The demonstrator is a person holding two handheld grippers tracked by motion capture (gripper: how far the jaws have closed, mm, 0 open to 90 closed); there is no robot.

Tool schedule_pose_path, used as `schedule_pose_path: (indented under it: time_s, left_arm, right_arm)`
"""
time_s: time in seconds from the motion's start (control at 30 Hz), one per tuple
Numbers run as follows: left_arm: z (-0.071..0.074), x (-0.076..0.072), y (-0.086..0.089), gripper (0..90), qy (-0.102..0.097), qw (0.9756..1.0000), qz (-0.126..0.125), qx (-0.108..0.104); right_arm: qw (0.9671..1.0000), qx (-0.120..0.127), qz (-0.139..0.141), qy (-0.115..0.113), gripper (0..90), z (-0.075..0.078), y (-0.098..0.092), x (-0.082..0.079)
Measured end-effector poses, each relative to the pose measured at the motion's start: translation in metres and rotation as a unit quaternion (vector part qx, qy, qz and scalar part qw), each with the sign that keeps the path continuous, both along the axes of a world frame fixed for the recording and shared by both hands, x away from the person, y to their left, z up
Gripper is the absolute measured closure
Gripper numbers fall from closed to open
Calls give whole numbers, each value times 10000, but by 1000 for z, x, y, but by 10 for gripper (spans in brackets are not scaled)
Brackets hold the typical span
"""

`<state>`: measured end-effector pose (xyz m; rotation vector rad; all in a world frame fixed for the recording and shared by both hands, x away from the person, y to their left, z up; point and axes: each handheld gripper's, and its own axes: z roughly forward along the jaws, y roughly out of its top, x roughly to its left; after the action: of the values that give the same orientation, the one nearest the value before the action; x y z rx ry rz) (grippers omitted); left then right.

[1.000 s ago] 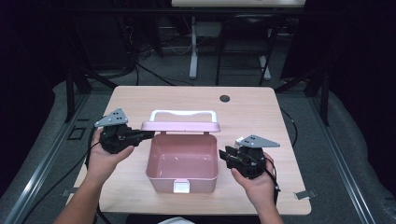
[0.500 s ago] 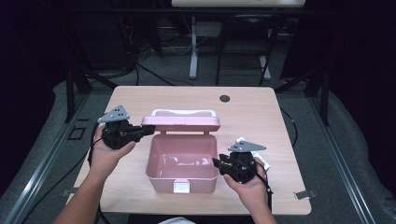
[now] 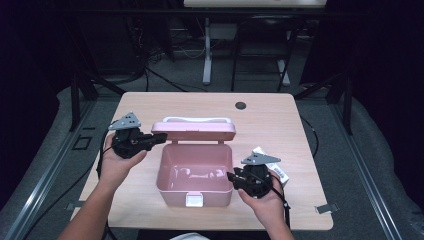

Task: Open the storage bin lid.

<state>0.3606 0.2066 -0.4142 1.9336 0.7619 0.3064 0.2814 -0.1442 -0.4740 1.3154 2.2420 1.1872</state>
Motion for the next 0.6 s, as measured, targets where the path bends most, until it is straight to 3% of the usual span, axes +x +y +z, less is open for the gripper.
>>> schedule_pose_path:
  time_s: [0.6]
  left_arm:
    - [-15,14,-1,897,152,9998,139,54]
  right_arm:
    - [9998,-165,-100,-14,654,-5,5,-4]
